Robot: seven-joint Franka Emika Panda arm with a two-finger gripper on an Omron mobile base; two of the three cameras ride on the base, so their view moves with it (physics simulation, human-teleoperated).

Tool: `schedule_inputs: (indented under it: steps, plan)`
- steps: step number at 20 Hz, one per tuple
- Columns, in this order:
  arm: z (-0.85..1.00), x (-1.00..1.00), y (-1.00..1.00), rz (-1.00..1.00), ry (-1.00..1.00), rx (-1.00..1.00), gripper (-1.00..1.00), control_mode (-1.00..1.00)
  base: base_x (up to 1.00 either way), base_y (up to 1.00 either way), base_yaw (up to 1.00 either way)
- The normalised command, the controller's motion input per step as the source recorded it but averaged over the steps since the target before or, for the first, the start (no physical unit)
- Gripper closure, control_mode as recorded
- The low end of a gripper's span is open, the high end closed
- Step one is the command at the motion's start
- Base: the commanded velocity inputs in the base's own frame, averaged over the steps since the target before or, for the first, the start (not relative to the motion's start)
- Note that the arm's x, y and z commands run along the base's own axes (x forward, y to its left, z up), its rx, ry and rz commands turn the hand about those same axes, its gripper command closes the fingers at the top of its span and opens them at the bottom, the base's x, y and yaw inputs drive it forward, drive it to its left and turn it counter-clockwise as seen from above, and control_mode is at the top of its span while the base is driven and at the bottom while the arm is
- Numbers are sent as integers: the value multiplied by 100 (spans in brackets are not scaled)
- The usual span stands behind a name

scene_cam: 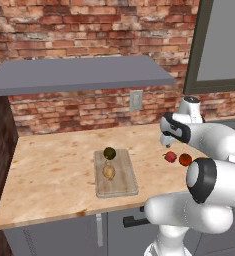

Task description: Place the avocado, onion, tomato, and bell pepper on the cutting board.

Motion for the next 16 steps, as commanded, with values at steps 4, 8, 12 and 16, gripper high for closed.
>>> schedule_inputs:
  steps: [4, 8, 12, 16]
  plan:
    - [-26, 8, 0, 2, 2, 0, -100, -100, 0, 0, 0]
    - [-25, 4, 0, 1, 2, 0, -100, -100, 0, 0, 0]
    - [-23, 6, 0, 1, 2, 0, -100, -100, 0, 0, 0]
    - [-22, 3, 0, 1, 1, 0, -100, -100, 0, 0, 0]
